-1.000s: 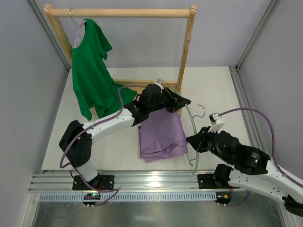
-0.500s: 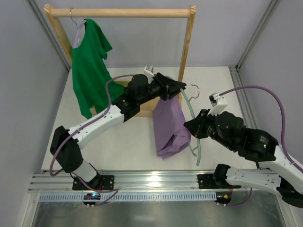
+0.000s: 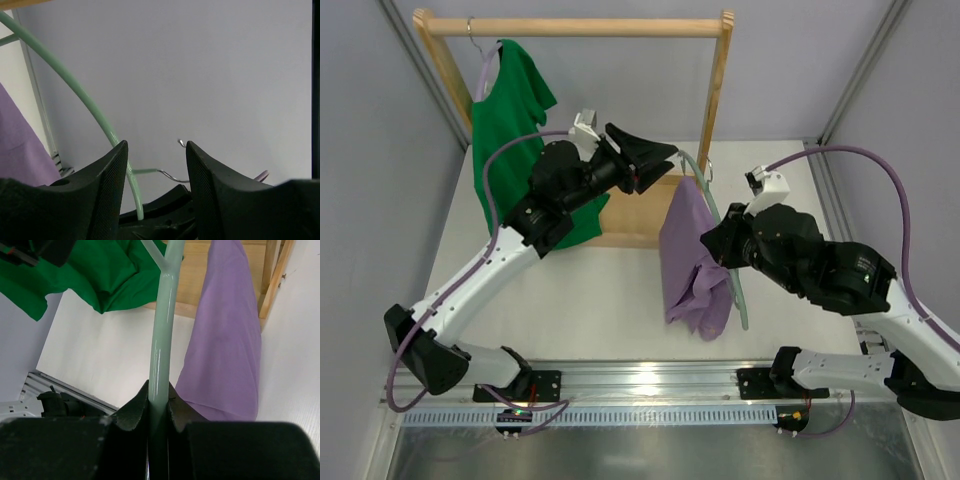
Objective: Place the trousers on the hanger
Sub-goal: Pass the hanger from the left arm to the right, then hang the hanger with trousers onto the clothesline
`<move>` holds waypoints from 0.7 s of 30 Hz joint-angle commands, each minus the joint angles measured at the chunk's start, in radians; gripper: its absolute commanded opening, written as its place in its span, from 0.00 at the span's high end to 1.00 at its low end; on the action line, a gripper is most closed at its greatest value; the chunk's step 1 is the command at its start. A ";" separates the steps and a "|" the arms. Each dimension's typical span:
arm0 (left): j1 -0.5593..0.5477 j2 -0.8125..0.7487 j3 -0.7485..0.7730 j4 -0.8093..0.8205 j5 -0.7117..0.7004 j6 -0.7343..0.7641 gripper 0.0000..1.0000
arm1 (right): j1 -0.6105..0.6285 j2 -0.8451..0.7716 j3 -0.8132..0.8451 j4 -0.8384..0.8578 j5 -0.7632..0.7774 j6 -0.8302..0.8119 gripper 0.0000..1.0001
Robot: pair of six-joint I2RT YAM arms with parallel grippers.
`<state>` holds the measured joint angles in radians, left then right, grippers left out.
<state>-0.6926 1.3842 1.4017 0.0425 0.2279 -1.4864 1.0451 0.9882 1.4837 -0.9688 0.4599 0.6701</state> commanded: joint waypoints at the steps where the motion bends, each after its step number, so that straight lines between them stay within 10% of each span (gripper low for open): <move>1: 0.013 -0.080 0.051 -0.116 -0.002 0.124 0.49 | -0.003 0.029 0.104 0.105 0.057 -0.058 0.96; 21: -0.010 -0.376 -0.386 -0.202 0.025 0.227 0.62 | -0.003 0.164 0.280 0.393 0.140 -0.129 0.96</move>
<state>-0.6933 1.0389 1.0580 -0.2031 0.2375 -1.2697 1.0431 1.1542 1.6905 -0.8185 0.5156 0.5941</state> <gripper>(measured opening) 0.384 0.151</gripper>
